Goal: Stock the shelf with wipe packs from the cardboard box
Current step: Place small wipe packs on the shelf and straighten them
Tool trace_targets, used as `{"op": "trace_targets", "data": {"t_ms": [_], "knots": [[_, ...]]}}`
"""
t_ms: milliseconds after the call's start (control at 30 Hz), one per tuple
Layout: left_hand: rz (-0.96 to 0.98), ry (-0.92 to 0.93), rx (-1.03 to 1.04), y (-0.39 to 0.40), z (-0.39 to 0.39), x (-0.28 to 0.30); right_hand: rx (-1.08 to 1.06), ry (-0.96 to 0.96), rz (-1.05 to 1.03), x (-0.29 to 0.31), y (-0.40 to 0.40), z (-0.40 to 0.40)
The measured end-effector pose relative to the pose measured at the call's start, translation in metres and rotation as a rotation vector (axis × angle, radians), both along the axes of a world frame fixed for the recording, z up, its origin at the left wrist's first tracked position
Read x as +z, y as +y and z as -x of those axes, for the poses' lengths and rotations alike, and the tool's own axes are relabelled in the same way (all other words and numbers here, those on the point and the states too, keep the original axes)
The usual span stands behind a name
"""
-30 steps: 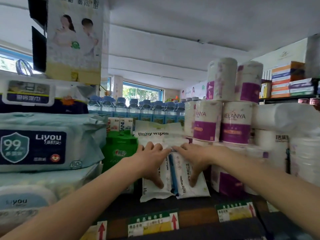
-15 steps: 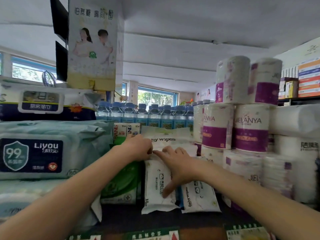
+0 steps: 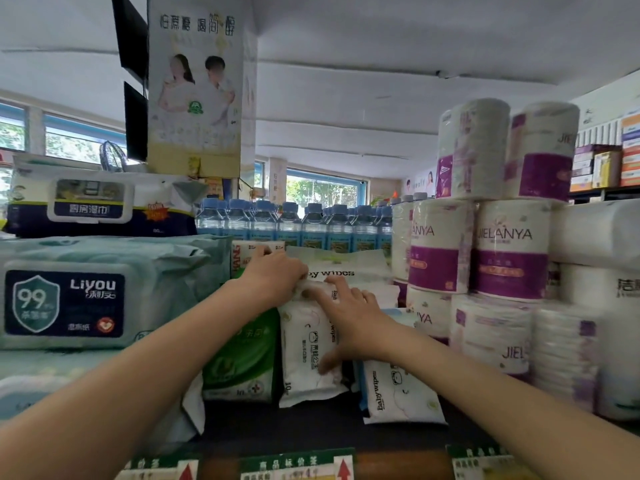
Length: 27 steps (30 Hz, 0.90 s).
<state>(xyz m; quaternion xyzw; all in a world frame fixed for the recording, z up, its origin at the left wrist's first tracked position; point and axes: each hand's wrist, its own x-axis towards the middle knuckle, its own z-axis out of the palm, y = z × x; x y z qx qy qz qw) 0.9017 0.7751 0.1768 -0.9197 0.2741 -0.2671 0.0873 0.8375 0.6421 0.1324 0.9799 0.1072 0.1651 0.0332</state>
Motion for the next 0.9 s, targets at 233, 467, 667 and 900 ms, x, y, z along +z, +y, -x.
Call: {"op": "trace_targets", "data": {"t_ms": [233,467,667,900], "knots": [[-0.046,0.148,-0.021,0.009,-0.002,-0.006,-0.082,0.028,0.067,-0.005,0.017,0.019],[0.010,0.130,-0.092,0.005,-0.001,-0.006,-0.029,-0.189,0.150,-0.019,0.025,0.024],[0.082,0.046,-0.103,0.010,0.002,-0.006,0.012,-0.178,0.138,-0.011,0.012,-0.002],[0.038,0.151,-0.250,0.011,0.034,-0.003,0.073,-0.009,0.024,0.022,-0.011,0.003]]}}
